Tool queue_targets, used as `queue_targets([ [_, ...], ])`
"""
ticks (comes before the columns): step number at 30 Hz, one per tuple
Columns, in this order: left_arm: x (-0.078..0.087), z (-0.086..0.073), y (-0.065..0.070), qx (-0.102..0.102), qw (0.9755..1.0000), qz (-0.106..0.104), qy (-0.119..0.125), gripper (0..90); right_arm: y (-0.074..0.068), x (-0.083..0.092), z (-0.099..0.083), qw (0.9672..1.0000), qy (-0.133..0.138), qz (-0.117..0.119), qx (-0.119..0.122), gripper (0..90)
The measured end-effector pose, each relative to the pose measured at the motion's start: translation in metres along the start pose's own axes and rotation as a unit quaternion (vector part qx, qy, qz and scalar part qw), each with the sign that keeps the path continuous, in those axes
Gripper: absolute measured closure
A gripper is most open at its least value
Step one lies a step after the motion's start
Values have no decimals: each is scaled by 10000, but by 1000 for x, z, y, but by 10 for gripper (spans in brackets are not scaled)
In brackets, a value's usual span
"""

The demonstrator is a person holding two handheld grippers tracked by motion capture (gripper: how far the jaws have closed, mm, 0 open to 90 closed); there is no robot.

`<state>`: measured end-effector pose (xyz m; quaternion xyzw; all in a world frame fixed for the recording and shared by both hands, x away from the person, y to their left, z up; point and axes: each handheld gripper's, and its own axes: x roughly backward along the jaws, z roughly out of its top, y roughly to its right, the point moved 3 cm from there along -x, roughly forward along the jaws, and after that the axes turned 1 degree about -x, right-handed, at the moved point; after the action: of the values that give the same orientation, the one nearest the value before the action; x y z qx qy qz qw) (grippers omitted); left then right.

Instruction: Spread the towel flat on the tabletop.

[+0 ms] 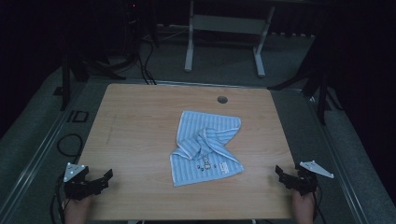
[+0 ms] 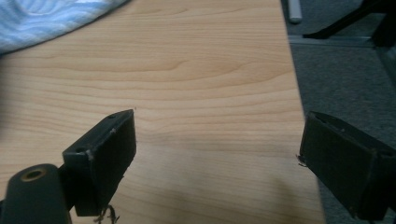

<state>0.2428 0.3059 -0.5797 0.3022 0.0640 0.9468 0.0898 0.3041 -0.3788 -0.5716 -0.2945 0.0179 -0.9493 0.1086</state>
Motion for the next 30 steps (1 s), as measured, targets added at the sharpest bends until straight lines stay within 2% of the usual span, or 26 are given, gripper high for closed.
queue_targets([
  [2,-2,0,3,-157,9998,-73,-130,25,0,0,0,10000,9,28,20,125],
  [5,-3,-1,7,-267,9991,-186,-268,24,-2,2,-1,9999,5,106,51,133],
  [6,-3,-1,7,-267,9991,-186,-268,24,-2,2,-1,9999,5,106,51,133],
  [9,0,-1,7,-442,9981,-117,-412,24,-2,1,-1,9999,-62,140,54,134],
  [10,1,0,6,-502,9974,-151,-498,24,-2,0,0,9991,-152,356,146,134],
  [11,4,3,4,-606,9967,-158,-511,25,-3,0,0,9987,-184,415,239,133],
  [12,4,3,4,-606,9967,-158,-511,25,-4,-1,0,9981,-239,474,308,133],
  [13,5,3,4,-637,9968,-79,-468,27,-6,-1,-1,9973,-299,590,333,129],
  [14,8,4,4,-642,9973,-46,-352,27,-6,-1,-1,9973,-299,590,333,129],
  [15,8,4,6,-598,9974,-157,-380,33,-10,-3,-2,9950,-417,698,583,127],
  [16,7,4,8,-611,9968,-237,-448,33,-10,-3,-2,9950,-417,698,583,127],
  [19,4,6,17,-795,9936,-498,-637,33,-15,-3,-2,9923,-523,839,744,123],
  [20,2,7,22,-842,9916,-664,-729,32,-18,-4,-1,9906,-574,992,743,121],
  [21,2,7,25,-873,9902,-751,-791,32,-18,-4,-1,9906,-574,992,743,121],
  [23,-3,9,33,-971,9867,-802,-1023,25,-22,-4,1,9886,-623,1116,802,118],
  [24,-5,10,35,-993,9853,-856,-1095,25,-27,-5,3,9862,-708,1163,939,127],
  [26,-10,11,38,-1005,9824,-956,-1250,25,-31,-6,5,9841,-723,1230,1057,128],
  [27,-12,12,39,-1028,9818,-946,-1282,25,-31,-6,5,9841,-723,1230,1057,128],
  [28,-15,12,41,-1039,9809,-982,-1322,25,-35,-8,7,9823,-793,1298,1093,128],
  [30,-19,14,44,-1089,9784,-1069,-1396,25,-36,-8,8,9814,-813,1349,1096,128],
])
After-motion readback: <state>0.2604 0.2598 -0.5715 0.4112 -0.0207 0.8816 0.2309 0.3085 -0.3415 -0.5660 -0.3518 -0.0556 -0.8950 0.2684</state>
